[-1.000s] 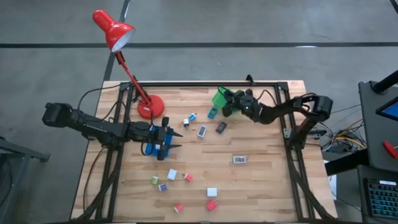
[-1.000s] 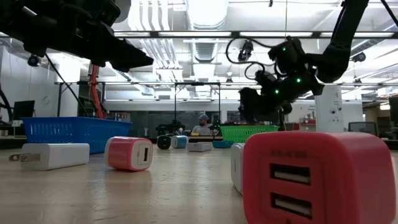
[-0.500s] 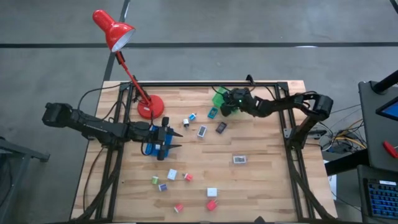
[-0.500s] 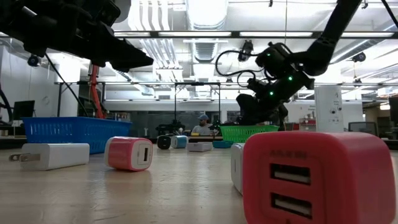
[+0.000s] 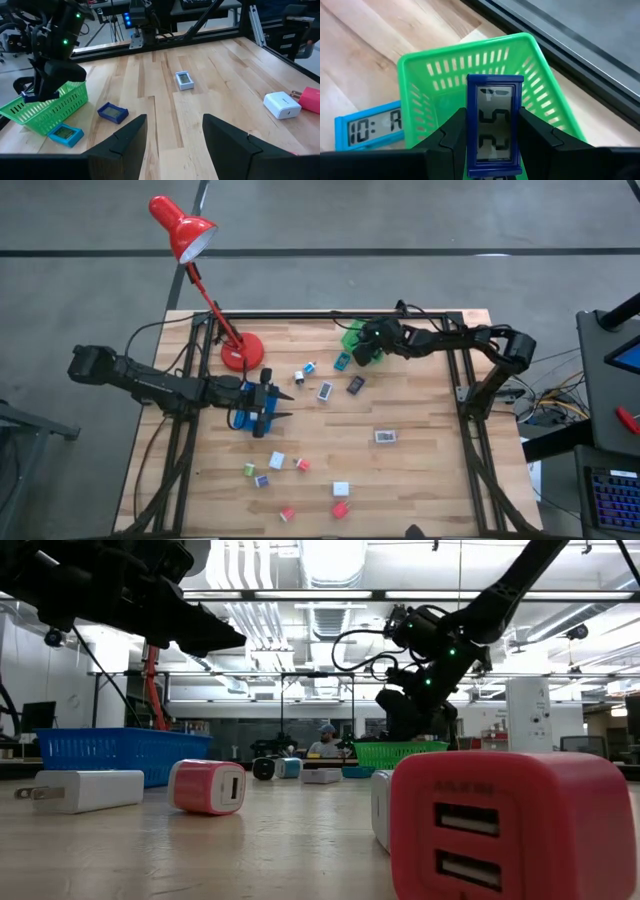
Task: Pick & Place Office items
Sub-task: Put the right blue digital clock into the green basket
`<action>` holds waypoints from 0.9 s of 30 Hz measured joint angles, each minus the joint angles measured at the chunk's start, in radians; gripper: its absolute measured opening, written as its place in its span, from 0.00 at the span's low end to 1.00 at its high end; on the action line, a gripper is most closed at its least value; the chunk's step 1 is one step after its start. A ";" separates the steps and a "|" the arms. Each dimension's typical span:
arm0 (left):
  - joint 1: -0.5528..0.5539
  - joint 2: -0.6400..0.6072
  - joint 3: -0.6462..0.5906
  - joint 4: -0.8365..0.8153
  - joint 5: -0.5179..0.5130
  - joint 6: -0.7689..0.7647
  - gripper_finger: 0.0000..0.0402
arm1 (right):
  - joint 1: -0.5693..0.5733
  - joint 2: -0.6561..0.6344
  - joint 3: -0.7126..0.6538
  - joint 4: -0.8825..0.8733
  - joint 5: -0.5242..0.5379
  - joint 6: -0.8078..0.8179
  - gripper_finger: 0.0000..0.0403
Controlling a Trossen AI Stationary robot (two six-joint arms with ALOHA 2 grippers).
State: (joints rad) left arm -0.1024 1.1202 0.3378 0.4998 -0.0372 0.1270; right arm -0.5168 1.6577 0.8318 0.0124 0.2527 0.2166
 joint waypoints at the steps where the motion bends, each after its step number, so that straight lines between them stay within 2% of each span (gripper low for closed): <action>1: 0.000 0.000 0.000 0.000 0.000 0.000 0.49 | -0.003 0.000 0.003 -0.011 0.000 0.000 0.31; 16: 0.000 0.000 0.000 -0.001 0.000 0.000 0.49 | -0.055 0.000 0.001 -0.069 -0.094 -0.014 0.31; 27: 0.000 0.000 0.000 -0.001 0.000 0.000 0.49 | -0.064 0.000 -0.001 -0.116 -0.119 -0.019 0.31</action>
State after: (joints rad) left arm -0.1028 1.1202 0.3382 0.4984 -0.0372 0.1272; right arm -0.5812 1.6581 0.8307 -0.1035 0.1337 0.1978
